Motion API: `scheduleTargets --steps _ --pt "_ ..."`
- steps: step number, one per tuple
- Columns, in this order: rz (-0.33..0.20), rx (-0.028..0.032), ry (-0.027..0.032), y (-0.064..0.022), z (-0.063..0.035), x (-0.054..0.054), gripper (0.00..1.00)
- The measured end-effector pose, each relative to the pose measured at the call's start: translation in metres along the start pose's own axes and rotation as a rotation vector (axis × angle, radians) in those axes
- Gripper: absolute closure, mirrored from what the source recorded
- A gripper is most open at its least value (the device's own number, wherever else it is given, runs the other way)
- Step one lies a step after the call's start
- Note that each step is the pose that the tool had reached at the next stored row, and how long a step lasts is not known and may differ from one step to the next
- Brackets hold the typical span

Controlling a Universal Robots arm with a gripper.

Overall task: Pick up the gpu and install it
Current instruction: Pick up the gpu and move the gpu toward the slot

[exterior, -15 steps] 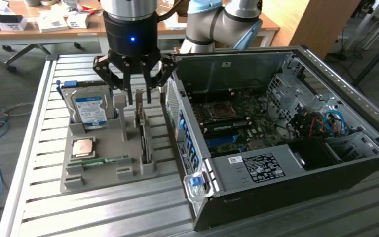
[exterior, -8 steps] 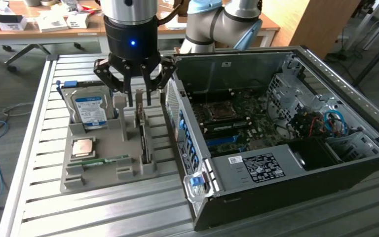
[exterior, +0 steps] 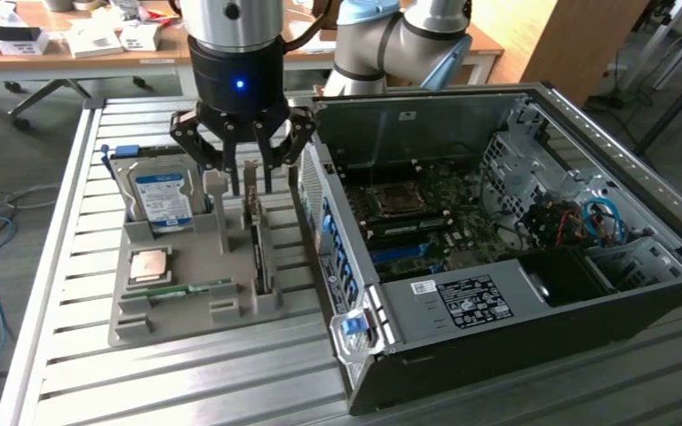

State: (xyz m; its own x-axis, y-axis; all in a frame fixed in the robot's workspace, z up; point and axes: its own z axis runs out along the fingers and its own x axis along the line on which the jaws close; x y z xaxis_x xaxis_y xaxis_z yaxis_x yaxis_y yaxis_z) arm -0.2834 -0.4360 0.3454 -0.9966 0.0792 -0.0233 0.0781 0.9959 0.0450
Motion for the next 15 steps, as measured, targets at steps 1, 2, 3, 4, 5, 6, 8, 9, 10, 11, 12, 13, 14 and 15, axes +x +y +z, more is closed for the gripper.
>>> scheduleTargets --steps 1,2,3,4,5,6,8,9,10,11,12,13,14,15 --pt "0.0 0.0 0.0 0.0 0.001 0.0 0.59" --pt "0.0 0.0 0.0 -0.0001 0.0021 0.0 0.59" --pt "0.0 -0.0001 -0.0001 -0.0002 0.0035 0.0 0.59" --pt "0.0 -0.0001 -0.0001 -0.0002 0.0047 0.0 0.59" --pt "0.0 0.0 0.0 -0.0003 0.006 0.0 0.59" --pt "0.0 0.0 -0.0001 -0.0003 0.0073 0.0 0.59" --pt "0.0 -0.0001 -0.0001 -0.0004 0.0095 0.0 0.59" --pt "0.0 0.0 0.0 -0.0005 0.0103 0.0 0.59" --pt "0.0 0.0 -0.0001 -0.0005 0.0111 0.0 0.59" --pt "0.0 0.0 0.0 -0.0005 0.0115 0.0 0.59" --pt "0.0 0.0001 0.0001 -0.0005 0.0115 0.0 0.59" --pt "0.0 0.0002 0.0002 -0.0005 0.0115 0.0 0.59" --pt "0.0 0.0002 0.0001 -0.0005 0.0115 0.0 0.59" --pt "0.0 0.0001 0.0001 -0.0005 0.0115 0.0 0.59"
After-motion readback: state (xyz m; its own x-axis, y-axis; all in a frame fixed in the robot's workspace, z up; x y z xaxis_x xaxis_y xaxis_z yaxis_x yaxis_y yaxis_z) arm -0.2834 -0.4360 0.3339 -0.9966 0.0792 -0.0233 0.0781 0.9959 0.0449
